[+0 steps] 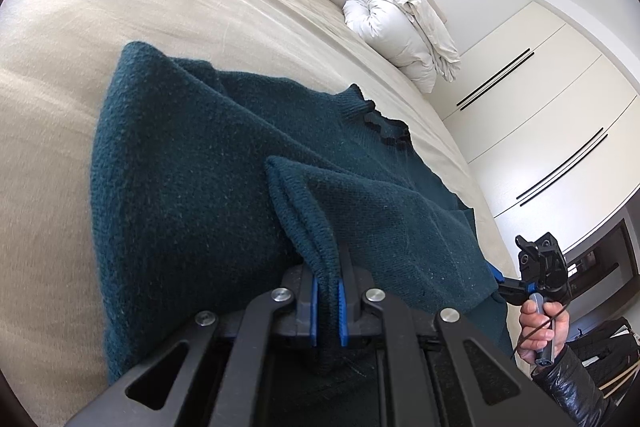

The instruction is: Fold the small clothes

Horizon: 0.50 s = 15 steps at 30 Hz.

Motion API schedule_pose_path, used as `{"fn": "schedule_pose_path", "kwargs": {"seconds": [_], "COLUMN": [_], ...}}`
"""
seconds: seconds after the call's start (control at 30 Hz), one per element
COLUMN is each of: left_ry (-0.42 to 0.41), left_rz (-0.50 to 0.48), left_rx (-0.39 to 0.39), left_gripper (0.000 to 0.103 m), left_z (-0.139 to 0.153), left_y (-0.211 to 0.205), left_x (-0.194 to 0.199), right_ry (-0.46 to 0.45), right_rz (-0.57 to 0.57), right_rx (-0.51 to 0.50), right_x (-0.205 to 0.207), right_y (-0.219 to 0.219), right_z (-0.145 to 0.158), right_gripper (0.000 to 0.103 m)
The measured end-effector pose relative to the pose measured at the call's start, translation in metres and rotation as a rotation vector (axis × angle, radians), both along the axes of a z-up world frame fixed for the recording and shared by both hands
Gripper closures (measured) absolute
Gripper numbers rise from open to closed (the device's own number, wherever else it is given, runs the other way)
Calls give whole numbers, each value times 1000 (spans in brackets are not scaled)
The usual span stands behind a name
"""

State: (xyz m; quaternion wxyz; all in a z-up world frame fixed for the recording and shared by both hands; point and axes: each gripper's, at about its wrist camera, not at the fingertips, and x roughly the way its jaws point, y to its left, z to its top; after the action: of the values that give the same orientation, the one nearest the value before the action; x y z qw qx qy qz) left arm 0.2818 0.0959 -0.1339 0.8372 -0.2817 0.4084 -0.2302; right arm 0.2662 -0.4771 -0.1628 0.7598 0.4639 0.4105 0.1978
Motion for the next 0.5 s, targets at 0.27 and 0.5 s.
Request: {"fn": "schedule_pose_path", "kwargs": {"seconds": [0.27,0.5], "left_ry": [1,51], "left_rz": [1,19], "left_rx": [0,41], "left_gripper": [91,74], "left_z": [1,23], "left_y": [-1,3], "left_x": [0,-15], "right_ry": [-27,-5], "right_rz": [1,-87], "right_rx": [-5,25], "right_x": [-57,-133], "right_y": [3,-12], "right_z": [-4,2], "right_gripper": [33,31]}}
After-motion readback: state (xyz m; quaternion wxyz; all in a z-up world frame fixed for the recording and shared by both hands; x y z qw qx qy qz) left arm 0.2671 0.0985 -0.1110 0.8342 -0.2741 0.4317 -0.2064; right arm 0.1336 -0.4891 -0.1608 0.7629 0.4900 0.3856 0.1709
